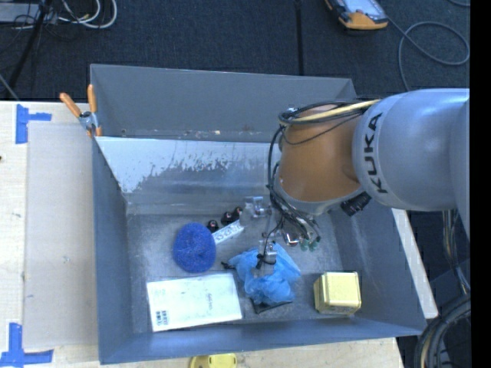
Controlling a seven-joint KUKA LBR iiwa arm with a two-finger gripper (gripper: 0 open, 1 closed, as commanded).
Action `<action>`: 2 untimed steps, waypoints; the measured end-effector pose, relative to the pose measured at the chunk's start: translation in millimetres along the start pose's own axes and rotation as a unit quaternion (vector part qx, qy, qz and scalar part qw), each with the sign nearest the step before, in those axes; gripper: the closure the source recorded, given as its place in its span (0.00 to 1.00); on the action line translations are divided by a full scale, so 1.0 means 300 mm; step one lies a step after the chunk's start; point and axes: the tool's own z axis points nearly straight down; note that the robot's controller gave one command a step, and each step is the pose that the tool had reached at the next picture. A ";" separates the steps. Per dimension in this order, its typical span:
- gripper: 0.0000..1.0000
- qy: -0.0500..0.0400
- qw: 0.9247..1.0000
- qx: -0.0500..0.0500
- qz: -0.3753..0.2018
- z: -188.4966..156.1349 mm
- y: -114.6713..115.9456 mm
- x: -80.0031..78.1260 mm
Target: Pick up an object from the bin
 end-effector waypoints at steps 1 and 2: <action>0.00 -0.002 0.998 0.000 -0.058 0.193 0.000 0.000; 1.00 0.001 0.997 -0.001 -0.079 0.218 -0.006 0.055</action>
Offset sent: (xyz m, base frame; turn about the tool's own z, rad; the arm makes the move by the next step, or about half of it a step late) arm -0.0165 -0.0049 -0.0658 -0.1604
